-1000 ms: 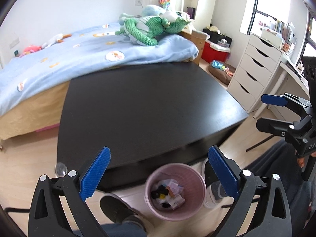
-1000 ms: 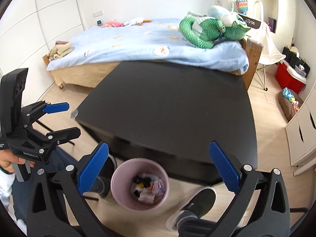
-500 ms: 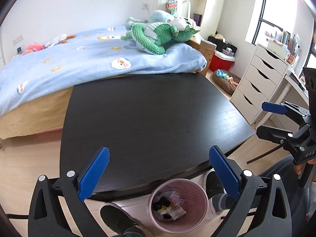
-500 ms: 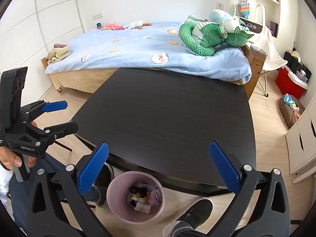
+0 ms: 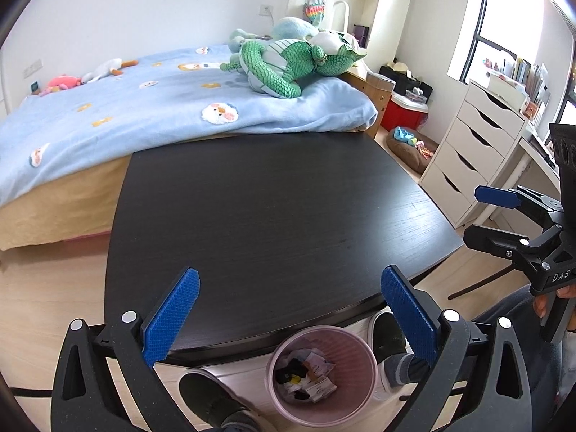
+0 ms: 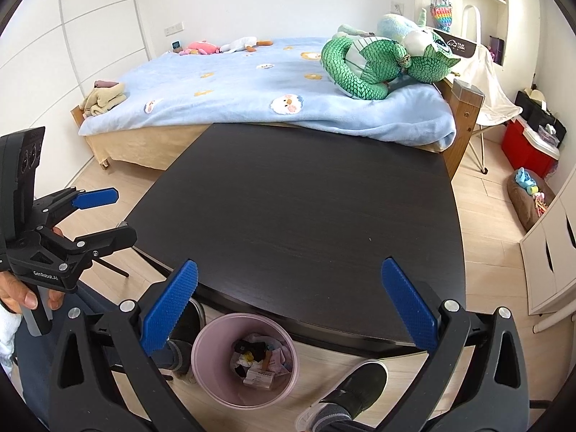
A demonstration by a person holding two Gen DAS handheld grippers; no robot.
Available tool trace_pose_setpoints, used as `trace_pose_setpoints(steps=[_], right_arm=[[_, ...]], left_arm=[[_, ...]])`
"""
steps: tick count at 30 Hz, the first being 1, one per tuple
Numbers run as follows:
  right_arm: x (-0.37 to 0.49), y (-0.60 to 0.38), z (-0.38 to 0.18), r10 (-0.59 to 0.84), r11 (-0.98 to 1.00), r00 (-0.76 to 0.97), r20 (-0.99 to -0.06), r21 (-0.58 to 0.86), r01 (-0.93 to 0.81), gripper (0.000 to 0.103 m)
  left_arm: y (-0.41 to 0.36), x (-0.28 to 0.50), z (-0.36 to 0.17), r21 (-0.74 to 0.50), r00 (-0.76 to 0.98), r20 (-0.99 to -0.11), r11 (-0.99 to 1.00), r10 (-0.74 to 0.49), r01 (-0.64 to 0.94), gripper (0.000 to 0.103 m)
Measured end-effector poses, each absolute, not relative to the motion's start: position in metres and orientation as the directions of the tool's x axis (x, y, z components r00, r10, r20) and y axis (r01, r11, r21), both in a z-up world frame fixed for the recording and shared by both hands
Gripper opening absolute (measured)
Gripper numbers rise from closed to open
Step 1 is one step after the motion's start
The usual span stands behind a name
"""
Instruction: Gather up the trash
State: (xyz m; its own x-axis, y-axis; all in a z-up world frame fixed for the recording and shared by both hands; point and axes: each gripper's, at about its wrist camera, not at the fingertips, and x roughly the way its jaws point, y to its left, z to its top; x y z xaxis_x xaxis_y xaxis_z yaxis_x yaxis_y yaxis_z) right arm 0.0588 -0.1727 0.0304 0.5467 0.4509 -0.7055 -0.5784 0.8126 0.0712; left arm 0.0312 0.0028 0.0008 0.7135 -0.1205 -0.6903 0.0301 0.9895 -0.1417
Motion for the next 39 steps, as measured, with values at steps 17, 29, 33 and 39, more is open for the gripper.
trace_pose_setpoints(steps=[17,29,33,39], right_arm=[[0.0587,-0.1729,0.0317,0.450,0.813,0.548,-0.706,0.068,-0.579,0.100],[0.0591,-0.1732,0.0315,0.449,0.812,0.546,-0.707,0.068,-0.579,0.100],[0.0590,-0.1732,0.0315,0.448,0.813,0.546,-0.708,0.067,-0.579,0.100],[0.0590,-0.1732,0.0316,0.448,0.812,0.547,-0.707,0.067,-0.579,0.100]], left_arm=[[0.0049,0.0318,0.0017,-0.141,0.713,-0.690,0.990,-0.121,0.032,0.097],[0.0048,0.0317,0.0023,-0.140,0.713,-0.690,0.990,-0.121,0.033,0.097],[0.0047,0.0317,0.0023,-0.139,0.713,-0.690,0.990,-0.120,0.033,0.097],[0.0046,0.0316,0.0026,-0.140,0.713,-0.690,0.990,-0.121,0.033,0.097]])
